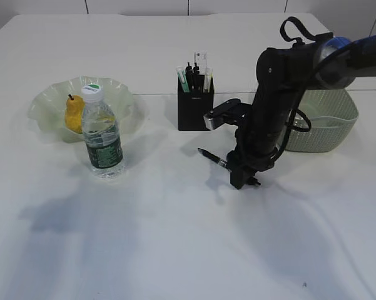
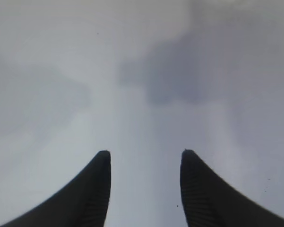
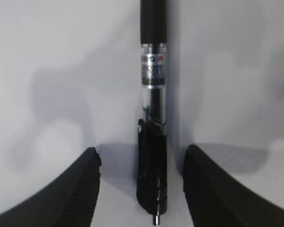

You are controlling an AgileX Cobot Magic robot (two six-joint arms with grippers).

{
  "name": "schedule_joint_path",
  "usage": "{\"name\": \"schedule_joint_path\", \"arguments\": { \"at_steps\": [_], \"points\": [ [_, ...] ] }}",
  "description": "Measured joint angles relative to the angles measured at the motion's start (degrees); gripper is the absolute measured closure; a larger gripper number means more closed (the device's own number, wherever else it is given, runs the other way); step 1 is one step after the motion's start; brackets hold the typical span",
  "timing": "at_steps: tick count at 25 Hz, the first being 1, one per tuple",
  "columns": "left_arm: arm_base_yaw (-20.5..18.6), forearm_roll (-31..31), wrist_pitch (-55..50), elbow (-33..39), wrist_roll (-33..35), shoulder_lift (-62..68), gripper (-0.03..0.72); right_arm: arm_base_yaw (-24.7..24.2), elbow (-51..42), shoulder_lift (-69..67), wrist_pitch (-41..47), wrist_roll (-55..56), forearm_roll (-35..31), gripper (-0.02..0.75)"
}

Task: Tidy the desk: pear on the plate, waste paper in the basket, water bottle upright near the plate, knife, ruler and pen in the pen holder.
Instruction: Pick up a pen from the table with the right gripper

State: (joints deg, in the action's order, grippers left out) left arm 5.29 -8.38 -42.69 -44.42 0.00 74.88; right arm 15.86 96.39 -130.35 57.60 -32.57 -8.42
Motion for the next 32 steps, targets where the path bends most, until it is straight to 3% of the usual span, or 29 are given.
{"name": "schedule_joint_path", "arguments": {
  "at_steps": [14, 17, 23, 32],
  "points": [
    [0.00, 0.00, 0.00, 0.00, 0.00, 0.00, 0.349, 0.00, 0.00, -0.05, -0.13, 4.93, 5.39, 0.318],
    [0.00, 0.00, 0.00, 0.00, 0.00, 0.00, 0.349, 0.00, 0.00, -0.05, -0.01, 4.97, 5.39, 0.380],
    [0.00, 0.00, 0.00, 0.00, 0.00, 0.00, 0.349, 0.00, 0.00, -0.05, 0.45, 5.21, 4.82, 0.579],
    [0.00, 0.03, 0.00, 0.00, 0.00, 0.00, 0.349, 0.00, 0.00, 0.20, 2.16, 5.20, 4.15, 0.625]
  ]
}}
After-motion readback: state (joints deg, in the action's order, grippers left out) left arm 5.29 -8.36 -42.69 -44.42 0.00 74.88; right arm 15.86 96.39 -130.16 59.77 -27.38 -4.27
